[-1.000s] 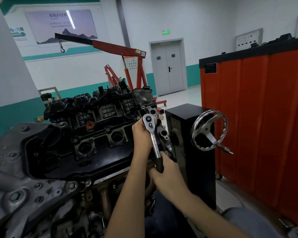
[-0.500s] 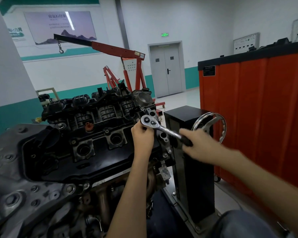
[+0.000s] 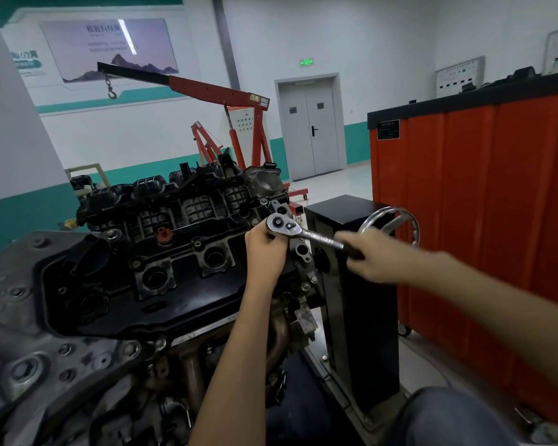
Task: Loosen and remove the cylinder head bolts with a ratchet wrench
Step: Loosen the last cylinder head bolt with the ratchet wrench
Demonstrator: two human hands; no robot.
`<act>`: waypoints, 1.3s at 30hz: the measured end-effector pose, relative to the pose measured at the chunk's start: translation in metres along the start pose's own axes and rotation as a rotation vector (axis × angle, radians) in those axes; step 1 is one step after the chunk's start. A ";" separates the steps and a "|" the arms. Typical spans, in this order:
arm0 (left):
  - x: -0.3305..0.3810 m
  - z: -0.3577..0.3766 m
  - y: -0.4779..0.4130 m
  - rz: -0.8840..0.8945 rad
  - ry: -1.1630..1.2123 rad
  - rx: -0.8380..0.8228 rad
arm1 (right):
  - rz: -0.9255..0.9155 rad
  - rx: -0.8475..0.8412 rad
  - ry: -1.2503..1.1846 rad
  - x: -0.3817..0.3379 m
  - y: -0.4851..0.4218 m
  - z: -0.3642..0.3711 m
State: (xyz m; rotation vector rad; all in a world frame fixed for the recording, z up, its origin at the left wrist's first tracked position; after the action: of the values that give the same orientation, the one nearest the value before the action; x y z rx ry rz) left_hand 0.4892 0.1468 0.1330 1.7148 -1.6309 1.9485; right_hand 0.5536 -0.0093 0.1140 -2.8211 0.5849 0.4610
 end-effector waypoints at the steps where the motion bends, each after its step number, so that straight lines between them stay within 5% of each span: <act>1: 0.001 -0.001 0.001 -0.002 0.000 0.015 | -0.010 -0.015 0.149 0.001 -0.007 -0.019; 5: -0.008 -0.008 0.002 -0.042 0.041 0.107 | -0.026 0.075 0.328 -0.007 -0.017 -0.038; 12: -0.009 -0.004 0.001 -0.033 -0.005 0.107 | 0.080 0.258 -0.651 -0.038 0.019 0.077; 15: -0.015 -0.006 -0.002 -0.066 0.028 0.115 | 0.077 0.313 -0.804 -0.063 0.010 0.099; 20: -0.010 -0.002 -0.001 -0.037 0.005 0.054 | 0.045 0.174 -0.516 -0.025 0.013 0.064; 24: 0.005 -0.004 0.002 0.011 -0.018 0.101 | -0.017 0.013 0.062 -0.003 -0.002 -0.014; 28: -0.003 -0.012 0.004 -0.044 0.007 0.166 | -0.033 0.060 0.344 -0.013 -0.016 -0.044; 35: -0.010 -0.006 0.001 -0.039 0.009 0.128 | 0.100 0.254 -0.591 -0.037 0.017 0.076; 39: -0.012 -0.009 0.000 -0.074 0.063 0.145 | 0.086 0.325 -0.779 -0.068 0.005 0.102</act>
State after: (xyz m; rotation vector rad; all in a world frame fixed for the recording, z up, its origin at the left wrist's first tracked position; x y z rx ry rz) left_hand 0.4882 0.1598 0.1258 1.7159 -1.4163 2.1100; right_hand 0.4662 0.0378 0.0423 -2.0747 0.5364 1.2591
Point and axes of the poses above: each hand's wrist, its own y-axis away from the middle knuckle, its own z-axis out of the palm, x = y × z, the point moved 10 cm from there along -y, towards the middle knuckle, and after that the axes turned 9 degrees about -x, right-handed, at the moved point
